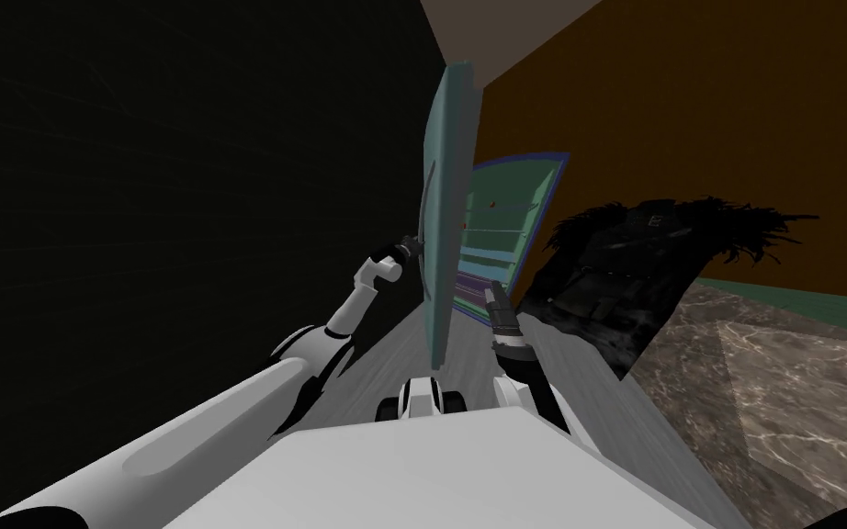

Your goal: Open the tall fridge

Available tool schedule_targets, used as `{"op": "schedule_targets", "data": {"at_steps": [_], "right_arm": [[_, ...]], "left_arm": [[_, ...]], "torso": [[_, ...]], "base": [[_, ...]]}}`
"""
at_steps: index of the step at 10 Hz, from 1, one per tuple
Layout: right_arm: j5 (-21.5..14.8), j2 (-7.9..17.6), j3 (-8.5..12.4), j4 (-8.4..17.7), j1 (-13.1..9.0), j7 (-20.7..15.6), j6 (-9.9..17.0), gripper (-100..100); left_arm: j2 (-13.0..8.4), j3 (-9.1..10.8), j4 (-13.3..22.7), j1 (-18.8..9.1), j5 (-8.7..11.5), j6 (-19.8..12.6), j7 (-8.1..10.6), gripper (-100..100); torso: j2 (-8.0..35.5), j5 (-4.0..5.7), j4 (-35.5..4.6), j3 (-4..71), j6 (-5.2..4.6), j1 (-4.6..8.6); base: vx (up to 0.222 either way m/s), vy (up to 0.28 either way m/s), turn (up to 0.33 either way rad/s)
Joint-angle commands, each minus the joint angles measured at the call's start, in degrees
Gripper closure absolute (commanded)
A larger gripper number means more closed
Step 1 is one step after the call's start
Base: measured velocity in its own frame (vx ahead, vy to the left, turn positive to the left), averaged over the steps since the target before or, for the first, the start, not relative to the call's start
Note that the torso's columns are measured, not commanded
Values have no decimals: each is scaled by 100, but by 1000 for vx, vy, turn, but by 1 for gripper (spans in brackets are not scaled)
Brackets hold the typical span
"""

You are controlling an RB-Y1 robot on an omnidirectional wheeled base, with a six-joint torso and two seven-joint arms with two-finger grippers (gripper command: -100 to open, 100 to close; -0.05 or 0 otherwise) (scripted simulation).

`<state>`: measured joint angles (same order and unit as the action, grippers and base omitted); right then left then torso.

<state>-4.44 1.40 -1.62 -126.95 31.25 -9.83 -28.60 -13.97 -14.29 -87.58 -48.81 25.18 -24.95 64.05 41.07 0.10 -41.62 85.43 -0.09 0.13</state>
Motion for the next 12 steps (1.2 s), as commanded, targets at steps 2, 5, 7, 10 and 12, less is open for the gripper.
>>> {"op": "schedule_targets", "data": {"at_steps": [2,5,7,10,12], "right_arm": [[0,0,0,0,1,0,0,0],[0,0,0,0,1,0,0,0],[0,0,0,0,0,0,0,0],[0,0,0,0,1,0,0,0],[0,0,0,0,1,0,0,0]], "left_arm": [[-742,28,124,659,114,645,587,100],[-1116,28,124,717,114,990,605,100],[-1494,31,238,1048,344,1486,1024,100],[-2020,31,238,1390,344,1983,1187,100],[-2317,48,142,1106,448,1909,1371,-100]], "torso": [[-44,2,22,28,-4,13],[-43,-1,50,25,-16,15],[-77,-1,60,49,-43,19],[-86,-20,82,55,-24,-5],[-55,-22,62,32,-26,-8]], "base": [[42,21,-77],[1,-6,16],[52,17,-222],[14,2,3],[0,-7,41]]}}
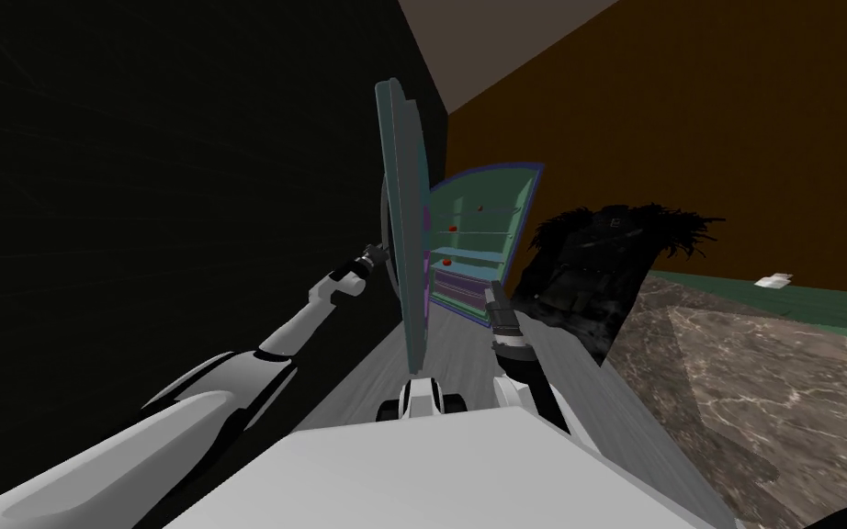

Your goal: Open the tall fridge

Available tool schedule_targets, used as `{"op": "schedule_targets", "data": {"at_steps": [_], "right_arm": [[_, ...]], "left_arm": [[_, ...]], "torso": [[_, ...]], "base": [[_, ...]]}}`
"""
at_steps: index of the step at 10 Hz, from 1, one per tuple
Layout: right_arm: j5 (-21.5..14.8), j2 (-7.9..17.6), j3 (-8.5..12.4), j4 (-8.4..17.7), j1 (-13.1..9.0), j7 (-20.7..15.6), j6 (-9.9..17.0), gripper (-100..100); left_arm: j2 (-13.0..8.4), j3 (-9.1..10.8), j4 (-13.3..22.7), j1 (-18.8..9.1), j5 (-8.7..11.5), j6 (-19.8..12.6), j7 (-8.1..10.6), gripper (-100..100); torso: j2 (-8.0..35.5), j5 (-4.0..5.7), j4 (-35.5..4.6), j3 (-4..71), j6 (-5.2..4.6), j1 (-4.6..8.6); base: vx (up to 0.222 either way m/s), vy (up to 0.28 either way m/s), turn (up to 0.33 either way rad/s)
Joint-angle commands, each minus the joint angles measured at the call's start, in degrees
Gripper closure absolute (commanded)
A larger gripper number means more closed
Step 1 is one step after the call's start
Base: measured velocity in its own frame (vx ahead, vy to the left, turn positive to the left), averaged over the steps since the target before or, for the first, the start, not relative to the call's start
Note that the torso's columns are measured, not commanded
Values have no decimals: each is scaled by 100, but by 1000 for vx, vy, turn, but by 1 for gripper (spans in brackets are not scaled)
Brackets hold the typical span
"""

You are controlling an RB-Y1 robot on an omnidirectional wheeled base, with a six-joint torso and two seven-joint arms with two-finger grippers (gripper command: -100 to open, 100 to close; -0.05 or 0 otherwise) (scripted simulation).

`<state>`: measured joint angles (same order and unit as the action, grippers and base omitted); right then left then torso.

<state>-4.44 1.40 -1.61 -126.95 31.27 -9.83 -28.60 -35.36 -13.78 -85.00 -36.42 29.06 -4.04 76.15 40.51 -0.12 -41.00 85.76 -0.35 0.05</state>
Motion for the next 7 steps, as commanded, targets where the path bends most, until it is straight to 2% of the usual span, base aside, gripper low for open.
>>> {"op": "schedule_targets", "data": {"at_steps": [1,4,5,6,7], "right_arm": [[0,0,0,-1,1,0,0,0],[0,0,0,0,0,0,0,0],[0,0,0,0,0,0,0,0],[0,0,0,0,0,0,0,0],[0,0,0,0,-1,0,0,0]], "left_arm": [[-237,-3,-155,-176,79,-243,214,-100],[-534,-6,-348,-396,179,-547,481,-100],[-593,-7,-387,-440,199,-607,534,-100],[-587,-52,-302,-382,214,-524,494,-100],[-596,-56,-299,-382,217,-545,510,0]], "torso": [[53,8,-55,-35,16,5],[173,28,-139,-114,6,22],[175,29,-140,-115,12,27],[174,31,-145,-114,10,27],[174,26,-139,-115,14,18]], "base": [[20,-24,79],[29,-28,42],[14,-29,41],[2,-8,24],[0,0,0]]}}
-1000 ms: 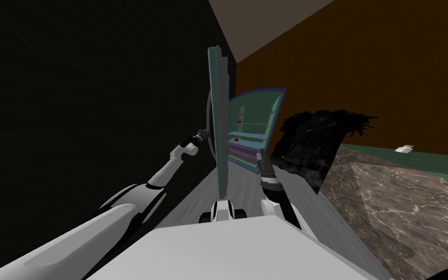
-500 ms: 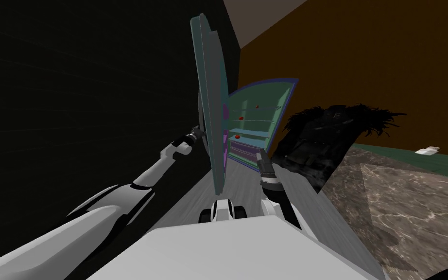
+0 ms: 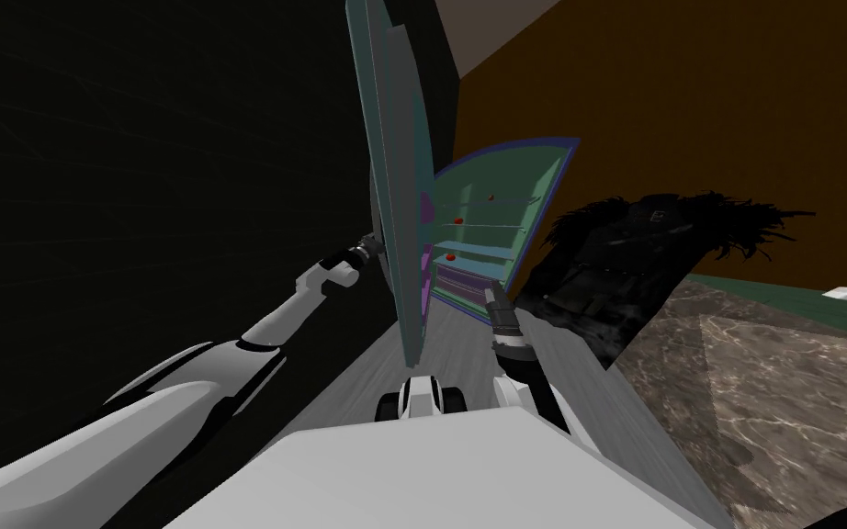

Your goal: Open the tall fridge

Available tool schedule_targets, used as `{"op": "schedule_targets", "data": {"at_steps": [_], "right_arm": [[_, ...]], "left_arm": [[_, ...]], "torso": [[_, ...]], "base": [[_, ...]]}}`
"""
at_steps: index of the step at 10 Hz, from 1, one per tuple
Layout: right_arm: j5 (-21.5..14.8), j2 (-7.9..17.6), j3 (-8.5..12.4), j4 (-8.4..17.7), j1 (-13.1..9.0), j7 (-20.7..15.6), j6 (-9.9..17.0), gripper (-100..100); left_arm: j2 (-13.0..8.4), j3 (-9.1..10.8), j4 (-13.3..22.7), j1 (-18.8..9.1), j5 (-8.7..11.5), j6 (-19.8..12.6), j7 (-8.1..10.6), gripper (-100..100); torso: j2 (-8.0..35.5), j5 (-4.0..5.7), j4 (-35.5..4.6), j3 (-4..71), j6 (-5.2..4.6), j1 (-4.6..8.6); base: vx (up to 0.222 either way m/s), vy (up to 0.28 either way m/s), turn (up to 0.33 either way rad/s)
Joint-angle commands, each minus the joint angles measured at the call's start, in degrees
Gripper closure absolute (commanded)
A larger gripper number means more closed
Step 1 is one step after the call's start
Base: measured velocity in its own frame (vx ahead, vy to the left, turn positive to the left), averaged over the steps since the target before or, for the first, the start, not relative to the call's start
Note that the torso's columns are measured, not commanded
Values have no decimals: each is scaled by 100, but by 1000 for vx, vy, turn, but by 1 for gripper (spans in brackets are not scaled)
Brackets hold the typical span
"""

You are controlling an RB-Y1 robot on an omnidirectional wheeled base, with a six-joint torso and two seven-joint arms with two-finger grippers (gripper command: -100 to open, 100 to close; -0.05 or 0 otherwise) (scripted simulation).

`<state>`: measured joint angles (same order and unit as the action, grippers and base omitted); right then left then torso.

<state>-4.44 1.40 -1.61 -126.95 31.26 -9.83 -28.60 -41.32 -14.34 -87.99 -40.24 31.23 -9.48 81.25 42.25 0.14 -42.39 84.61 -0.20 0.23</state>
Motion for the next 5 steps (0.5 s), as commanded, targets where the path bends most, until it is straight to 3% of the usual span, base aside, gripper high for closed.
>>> {"op": "schedule_targets", "data": {"at_steps": [1,5], "right_arm": [[0,0,0,0,0,0,0,0],[0,0,0,0,0,0,0,0]], "left_arm": [[1,-3,3,8,0,-2,-2,0],[0,-6,4,16,0,-6,-1,0]], "torso": [[-1,-6,4,0,8,-10],[-1,-14,11,-2,19,-22]], "base": [[0,0,0],[0,0,0]]}}
